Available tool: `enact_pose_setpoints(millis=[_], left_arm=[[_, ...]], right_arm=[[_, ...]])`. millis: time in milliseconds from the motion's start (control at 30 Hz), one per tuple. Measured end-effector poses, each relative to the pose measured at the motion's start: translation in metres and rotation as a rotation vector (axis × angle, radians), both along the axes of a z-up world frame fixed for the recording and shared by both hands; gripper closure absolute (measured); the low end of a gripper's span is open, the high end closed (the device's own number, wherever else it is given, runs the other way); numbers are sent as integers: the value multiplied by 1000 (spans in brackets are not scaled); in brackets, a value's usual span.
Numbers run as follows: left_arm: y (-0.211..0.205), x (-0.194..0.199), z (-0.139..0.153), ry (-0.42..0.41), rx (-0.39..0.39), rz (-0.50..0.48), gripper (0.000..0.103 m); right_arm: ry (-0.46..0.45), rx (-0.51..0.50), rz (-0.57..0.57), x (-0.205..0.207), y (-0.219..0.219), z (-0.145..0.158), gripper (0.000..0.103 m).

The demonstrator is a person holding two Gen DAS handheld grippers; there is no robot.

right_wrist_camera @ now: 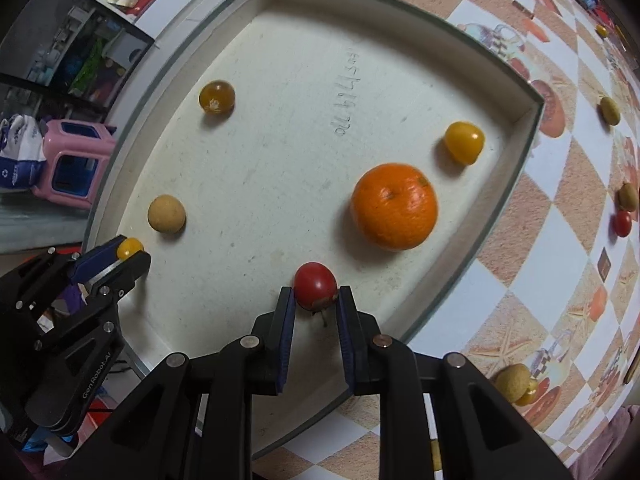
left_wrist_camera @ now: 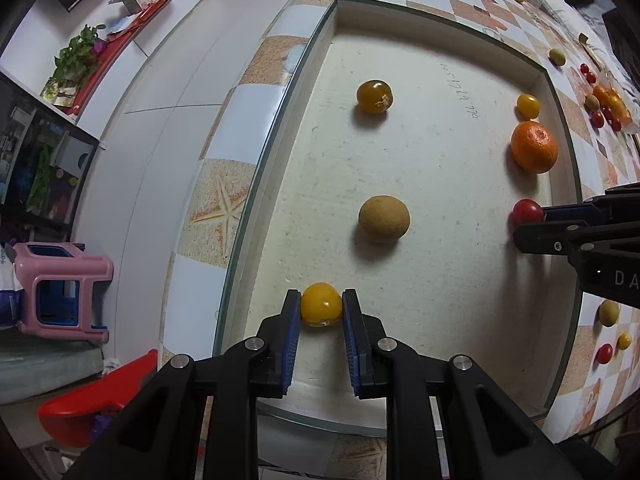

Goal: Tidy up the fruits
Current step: 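Carry both tomatoes over the white tray and open both grippers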

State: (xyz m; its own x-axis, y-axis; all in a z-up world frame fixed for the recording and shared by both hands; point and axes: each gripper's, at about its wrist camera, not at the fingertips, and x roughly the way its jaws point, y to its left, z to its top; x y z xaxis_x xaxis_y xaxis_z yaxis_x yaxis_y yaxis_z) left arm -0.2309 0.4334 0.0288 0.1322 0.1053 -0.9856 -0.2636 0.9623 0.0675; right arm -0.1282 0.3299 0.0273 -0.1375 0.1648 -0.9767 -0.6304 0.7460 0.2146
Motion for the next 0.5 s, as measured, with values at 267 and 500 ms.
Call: enact_pose_setpoints(millis=[267,500], left_arm=[[6,3,1,-3,-17,5,34],[0,7,7,-3,10,-26,32]], right_arm=[[-15,42,-28,5,1,13,46],[-42,111,-62,11,-10,38,21]])
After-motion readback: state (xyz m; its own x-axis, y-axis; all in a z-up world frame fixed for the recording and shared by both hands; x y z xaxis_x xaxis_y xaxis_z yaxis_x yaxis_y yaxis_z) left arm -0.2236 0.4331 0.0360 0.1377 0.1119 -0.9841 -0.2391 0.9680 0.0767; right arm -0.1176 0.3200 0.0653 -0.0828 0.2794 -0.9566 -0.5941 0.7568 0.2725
